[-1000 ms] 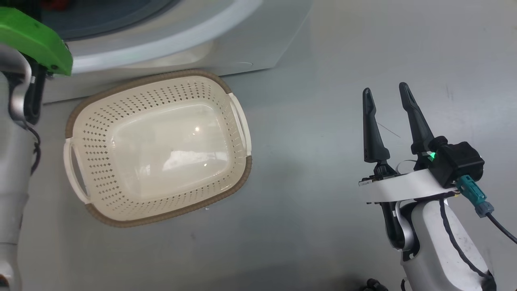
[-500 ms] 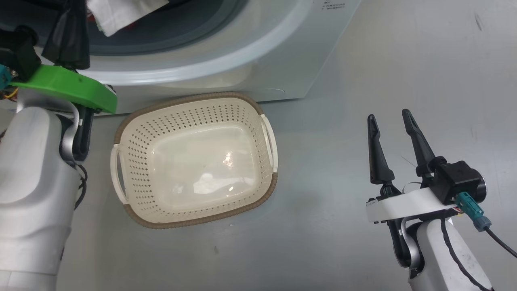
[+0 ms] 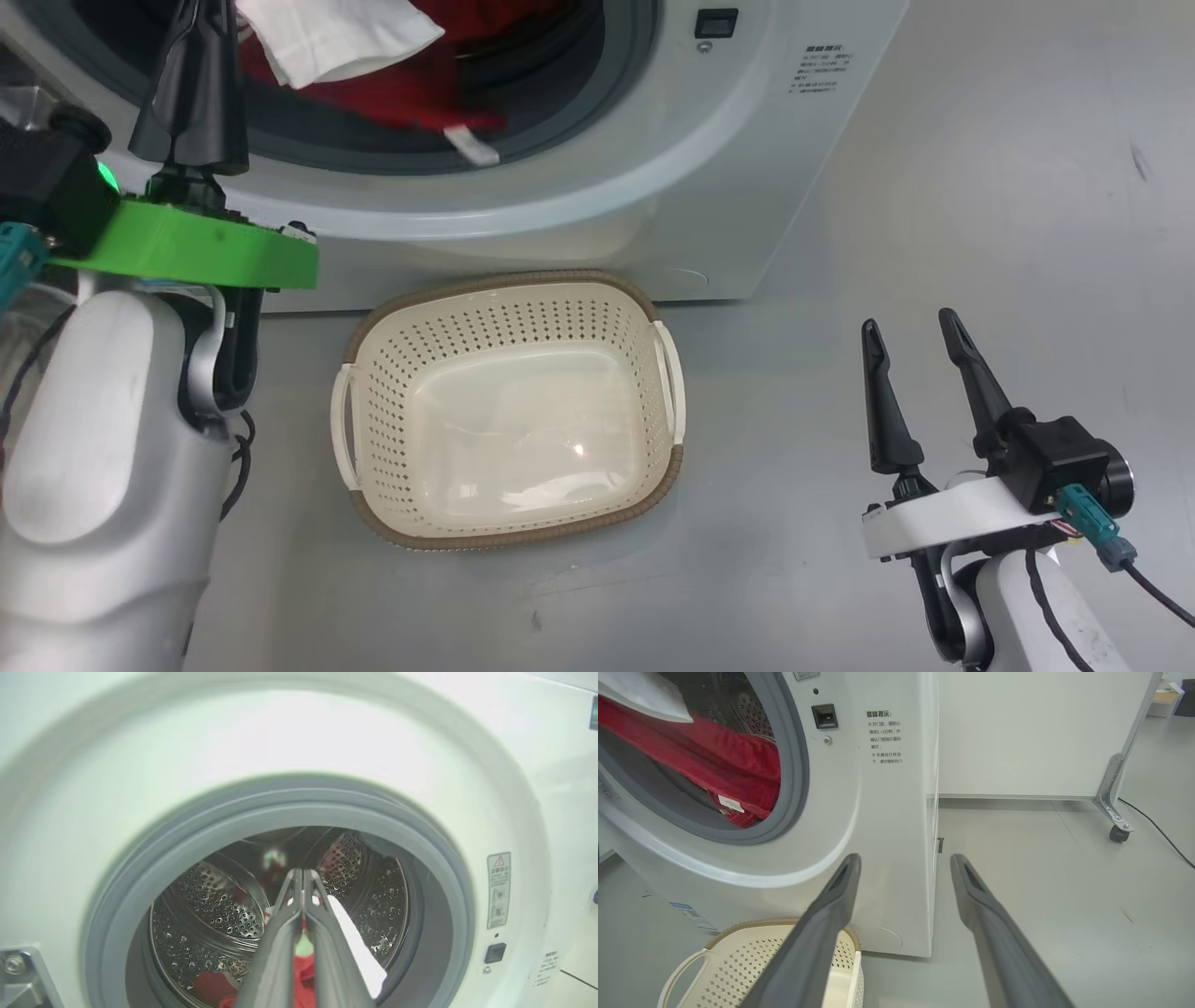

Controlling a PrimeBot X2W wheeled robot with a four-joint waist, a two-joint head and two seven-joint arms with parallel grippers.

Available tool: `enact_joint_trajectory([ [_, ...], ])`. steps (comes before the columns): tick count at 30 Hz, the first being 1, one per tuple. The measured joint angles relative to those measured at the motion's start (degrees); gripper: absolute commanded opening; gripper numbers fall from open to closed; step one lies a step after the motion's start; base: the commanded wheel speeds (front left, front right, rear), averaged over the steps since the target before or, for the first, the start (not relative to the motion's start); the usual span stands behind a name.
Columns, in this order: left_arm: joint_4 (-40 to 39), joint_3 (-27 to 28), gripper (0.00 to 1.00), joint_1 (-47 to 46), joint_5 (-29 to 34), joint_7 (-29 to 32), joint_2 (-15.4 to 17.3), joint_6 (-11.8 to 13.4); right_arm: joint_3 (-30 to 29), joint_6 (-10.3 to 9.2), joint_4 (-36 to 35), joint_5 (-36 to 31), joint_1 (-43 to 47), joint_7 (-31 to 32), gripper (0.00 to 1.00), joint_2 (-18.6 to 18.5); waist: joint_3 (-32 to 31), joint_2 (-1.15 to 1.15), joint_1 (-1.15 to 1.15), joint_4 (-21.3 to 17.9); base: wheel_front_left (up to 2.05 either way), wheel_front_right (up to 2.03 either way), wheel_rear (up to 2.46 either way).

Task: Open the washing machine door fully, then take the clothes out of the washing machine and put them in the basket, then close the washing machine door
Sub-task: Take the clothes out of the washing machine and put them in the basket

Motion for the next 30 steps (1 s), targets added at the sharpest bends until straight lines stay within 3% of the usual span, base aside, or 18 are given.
enact_joint_trajectory([
  [14, -13.86, -1.00, 0.00, 11.00, 1.80, -0.27, -1.63, 0.74, 0.02, 0.84, -0.08, -0.34, 2.79, 0.01, 1.00, 0.10, -4.36, 0.00, 0.00, 3.41, 0.00, 0.00, 0.00],
  [23, -14.84, -3.87, 0.00, 19.79, 1.43, 0.51, -1.68, 0.76, 0.38, 1.33, -0.52, -0.42, 2.96, 0.01, 1.00, 0.22, -3.79, 0.00, 0.00, 3.07, 0.00, 0.00, 0.00],
  [30, -9.51, -7.78, 0.00, 25.48, -1.43, 4.70, -2.47, 0.70, 1.26, 1.77, -1.72, -0.44, 2.82, 0.00, 1.00, 0.46, -1.67, 0.00, 0.00, 1.61, 0.00, 0.00, 0.00],
])
